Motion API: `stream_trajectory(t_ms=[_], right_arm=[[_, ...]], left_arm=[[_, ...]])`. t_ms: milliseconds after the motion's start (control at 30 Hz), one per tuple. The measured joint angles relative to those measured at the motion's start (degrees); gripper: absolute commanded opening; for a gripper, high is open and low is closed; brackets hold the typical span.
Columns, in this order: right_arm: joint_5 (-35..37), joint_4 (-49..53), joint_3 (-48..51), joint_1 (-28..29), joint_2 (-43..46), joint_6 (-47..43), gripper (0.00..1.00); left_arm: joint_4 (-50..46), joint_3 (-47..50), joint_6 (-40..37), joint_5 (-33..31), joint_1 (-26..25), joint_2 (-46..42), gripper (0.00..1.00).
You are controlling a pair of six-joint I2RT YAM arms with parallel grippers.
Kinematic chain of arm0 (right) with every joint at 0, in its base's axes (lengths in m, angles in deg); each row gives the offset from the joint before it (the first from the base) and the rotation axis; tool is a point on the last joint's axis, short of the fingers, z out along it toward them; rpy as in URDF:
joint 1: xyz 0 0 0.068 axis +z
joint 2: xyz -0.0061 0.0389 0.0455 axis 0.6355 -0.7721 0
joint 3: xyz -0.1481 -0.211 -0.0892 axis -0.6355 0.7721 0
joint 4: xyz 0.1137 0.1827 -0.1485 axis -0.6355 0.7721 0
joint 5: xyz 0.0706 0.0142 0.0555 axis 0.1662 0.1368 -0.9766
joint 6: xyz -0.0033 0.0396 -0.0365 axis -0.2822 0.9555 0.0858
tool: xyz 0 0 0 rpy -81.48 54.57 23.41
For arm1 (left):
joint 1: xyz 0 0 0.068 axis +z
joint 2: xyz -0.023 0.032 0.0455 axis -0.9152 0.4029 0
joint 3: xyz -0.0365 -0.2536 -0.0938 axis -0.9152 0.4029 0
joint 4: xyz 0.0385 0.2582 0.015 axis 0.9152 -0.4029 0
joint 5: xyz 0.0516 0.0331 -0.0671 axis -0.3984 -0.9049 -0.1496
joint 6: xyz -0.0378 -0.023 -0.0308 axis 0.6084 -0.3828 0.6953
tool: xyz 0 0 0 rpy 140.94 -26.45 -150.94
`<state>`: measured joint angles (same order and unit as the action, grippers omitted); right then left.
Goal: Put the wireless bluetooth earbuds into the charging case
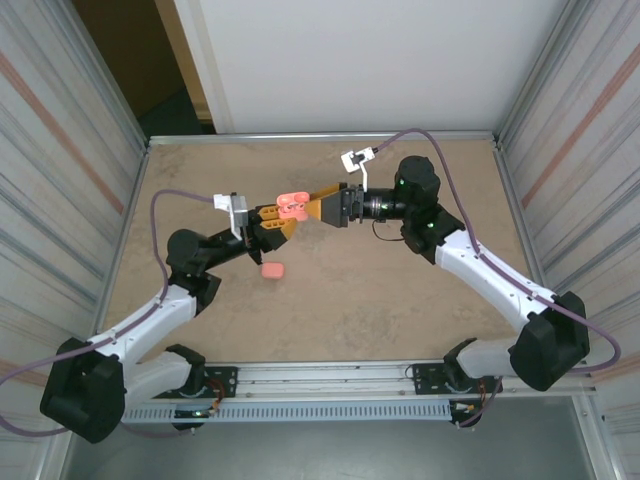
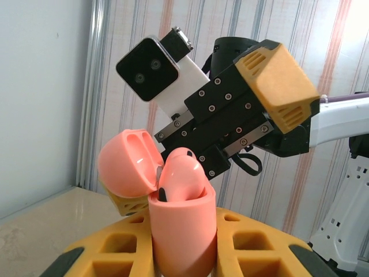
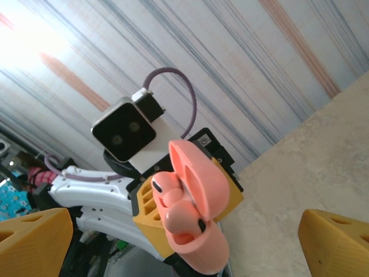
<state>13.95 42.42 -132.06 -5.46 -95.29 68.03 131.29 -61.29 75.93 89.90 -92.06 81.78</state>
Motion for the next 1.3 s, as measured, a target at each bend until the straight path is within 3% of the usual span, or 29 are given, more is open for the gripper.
stream_trajectory(t_ms=[1300], right_arm=[[-1.40, 3.61, -2.60, 2.03, -0.24, -5.99, 0.99]], left_arm=[[-1.05, -0.63, 0.02, 0.87, -0.04, 2.05, 0.00]])
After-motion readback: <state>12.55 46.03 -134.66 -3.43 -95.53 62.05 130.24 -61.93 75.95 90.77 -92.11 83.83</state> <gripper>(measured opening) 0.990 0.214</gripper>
